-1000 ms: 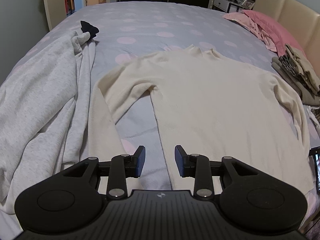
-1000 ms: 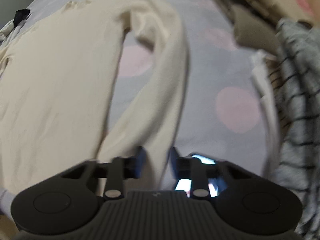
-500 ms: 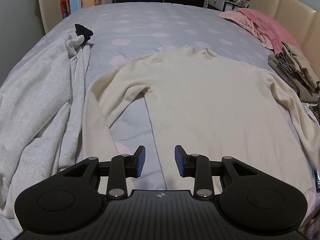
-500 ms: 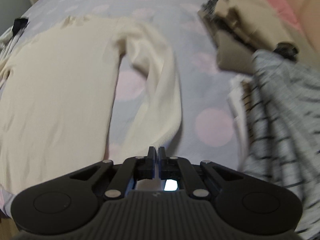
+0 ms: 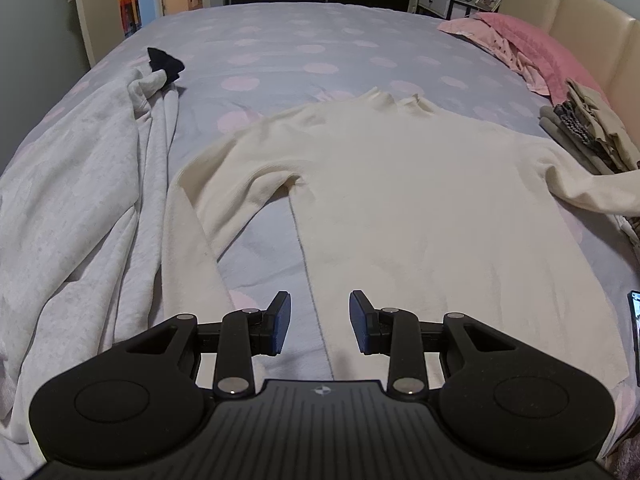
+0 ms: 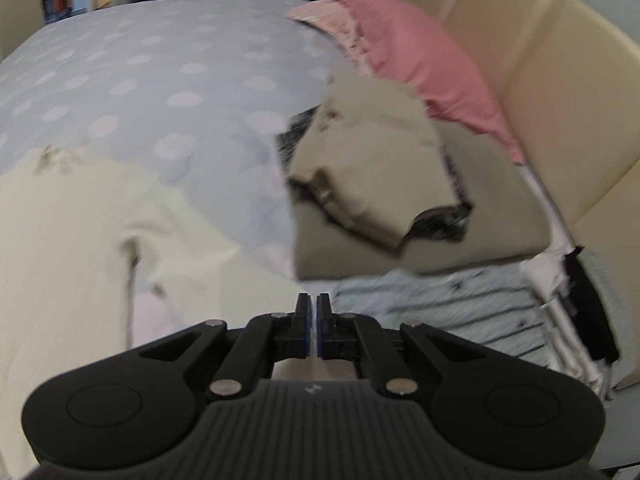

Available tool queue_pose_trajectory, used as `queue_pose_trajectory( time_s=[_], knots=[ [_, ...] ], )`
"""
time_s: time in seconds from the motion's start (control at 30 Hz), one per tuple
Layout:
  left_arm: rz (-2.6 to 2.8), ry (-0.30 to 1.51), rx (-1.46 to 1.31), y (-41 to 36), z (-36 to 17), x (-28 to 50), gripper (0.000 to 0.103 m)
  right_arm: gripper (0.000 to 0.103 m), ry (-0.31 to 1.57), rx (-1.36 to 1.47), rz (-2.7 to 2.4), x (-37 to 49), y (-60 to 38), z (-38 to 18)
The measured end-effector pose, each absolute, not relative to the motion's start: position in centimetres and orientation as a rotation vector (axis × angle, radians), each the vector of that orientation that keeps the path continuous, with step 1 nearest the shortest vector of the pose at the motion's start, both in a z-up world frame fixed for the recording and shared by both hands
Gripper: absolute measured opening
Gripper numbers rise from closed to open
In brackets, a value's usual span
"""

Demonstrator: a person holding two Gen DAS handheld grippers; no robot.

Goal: Fold clothes

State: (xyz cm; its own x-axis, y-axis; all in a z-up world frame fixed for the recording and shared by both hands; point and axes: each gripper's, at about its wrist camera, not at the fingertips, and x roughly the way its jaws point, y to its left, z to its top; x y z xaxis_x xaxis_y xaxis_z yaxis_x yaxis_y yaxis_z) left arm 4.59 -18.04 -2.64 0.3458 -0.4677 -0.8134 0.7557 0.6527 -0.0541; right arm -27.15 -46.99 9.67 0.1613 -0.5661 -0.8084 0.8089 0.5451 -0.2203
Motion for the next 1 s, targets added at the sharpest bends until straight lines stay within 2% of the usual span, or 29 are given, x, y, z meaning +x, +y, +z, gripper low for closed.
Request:
queue_pose_trajectory(
  time_s=[0.3, 0.67, 0.7, 0.73, 0.8, 1.0],
  knots=[
    [-0.79, 0.944, 0.36, -18.4, -3.4, 5.6, 0.03, 0.003, 0.985, 0.29, -1.181, -27.3, -54.5, 10.1],
    [-0.787, 0.974, 0.376, -19.6, -4.5, 6.3, 0.03, 0.006, 1.113, 0.354, -1.2, -27.0, -58.1, 4.9],
    [-0.789, 0.974, 0.376, -19.6, -4.5, 6.3, 0.03, 0.011, 1.104, 0.364, -1.199, -27.4, -58.0, 5.1],
    [-0.791, 0.974, 0.377, -19.7, -4.6, 6.3, 0.03, 0.02, 1.089, 0.371, -1.201, -27.9, -57.9, 5.4],
    [-0.794, 0.974, 0.378, -19.7, -4.5, 6.4, 0.03, 0.027, 1.059, 0.385, -1.205, -28.9, -57.6, 6.2],
    [-0.806, 0.956, 0.382, -19.7, -4.1, 6.0, 0.031, 0.037, 0.969, 0.426, -1.216, -31.9, -56.7, 8.4]
  ],
)
